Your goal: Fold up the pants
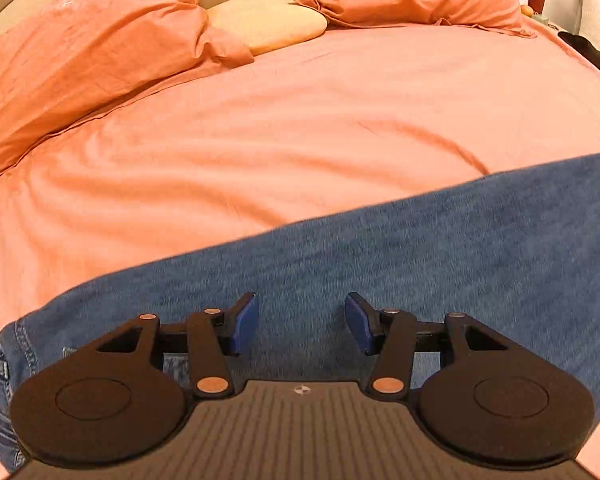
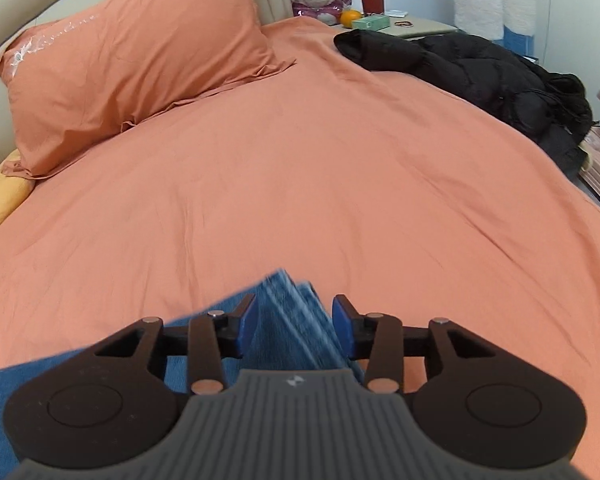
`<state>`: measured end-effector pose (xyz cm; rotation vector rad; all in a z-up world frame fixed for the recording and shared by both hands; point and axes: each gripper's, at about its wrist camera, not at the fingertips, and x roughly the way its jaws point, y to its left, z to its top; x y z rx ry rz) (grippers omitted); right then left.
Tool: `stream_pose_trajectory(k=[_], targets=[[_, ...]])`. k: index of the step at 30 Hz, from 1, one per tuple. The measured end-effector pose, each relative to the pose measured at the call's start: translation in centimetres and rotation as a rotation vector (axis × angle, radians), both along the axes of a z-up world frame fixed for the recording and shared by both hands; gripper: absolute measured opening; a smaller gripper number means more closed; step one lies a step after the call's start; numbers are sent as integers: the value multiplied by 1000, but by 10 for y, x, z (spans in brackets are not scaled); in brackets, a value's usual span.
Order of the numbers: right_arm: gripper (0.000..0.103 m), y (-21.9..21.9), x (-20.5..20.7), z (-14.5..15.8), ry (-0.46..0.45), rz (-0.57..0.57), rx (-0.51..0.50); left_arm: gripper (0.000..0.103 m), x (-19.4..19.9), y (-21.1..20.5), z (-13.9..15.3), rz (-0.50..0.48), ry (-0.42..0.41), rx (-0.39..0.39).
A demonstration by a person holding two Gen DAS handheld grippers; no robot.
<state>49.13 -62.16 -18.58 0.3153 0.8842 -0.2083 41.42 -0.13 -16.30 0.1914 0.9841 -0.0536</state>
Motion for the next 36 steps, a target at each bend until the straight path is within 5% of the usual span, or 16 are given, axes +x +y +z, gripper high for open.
stream_pose_trajectory(k=[3,6,8,13,19,23,30,36], targets=[[37,-2,19,-11,10,4,8,59,4,0,-5,11,2,-7],[8,0,30,-19,14,49,21,59,11,4,-10,37,9,-8],[0,10,33,-18,22,81,-43,59,14,8,-13,49,9,-15],[0,15,36,-8,4,-2,-177,59,17,7,-10,53,-38,-53],[0,18,51,-38,125,-47,-226,59,27,-16,-17,3,-39,-61],[12,-12,33,-38,146,-144,-149,59,39,-32,-24,-15,-25,-42],[49,-35,-17,-14,101,-18,9,59,41,-81,-16,-155,-47,-60],[47,-42,-46,-28,138,46,112,58,37,-147,-10,-321,-51,-64]])
